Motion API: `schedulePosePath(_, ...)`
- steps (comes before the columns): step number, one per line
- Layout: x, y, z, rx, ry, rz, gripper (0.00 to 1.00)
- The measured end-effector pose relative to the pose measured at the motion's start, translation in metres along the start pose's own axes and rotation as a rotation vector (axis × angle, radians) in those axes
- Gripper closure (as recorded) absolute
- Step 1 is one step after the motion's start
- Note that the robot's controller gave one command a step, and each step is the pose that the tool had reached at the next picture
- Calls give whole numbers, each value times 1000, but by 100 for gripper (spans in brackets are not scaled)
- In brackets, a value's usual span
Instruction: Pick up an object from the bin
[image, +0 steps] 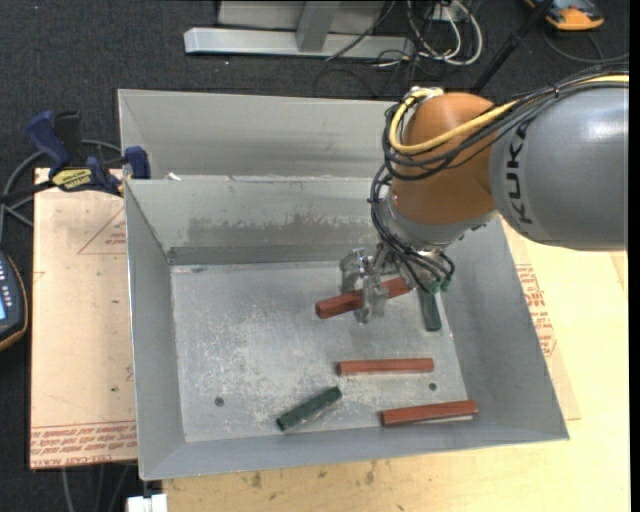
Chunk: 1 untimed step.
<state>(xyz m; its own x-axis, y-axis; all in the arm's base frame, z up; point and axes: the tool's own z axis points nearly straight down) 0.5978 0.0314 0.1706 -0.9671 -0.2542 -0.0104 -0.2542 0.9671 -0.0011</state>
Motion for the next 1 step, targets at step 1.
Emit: schedulePosePath(1, -4, 5, -103, 1, -3, 7, 100)
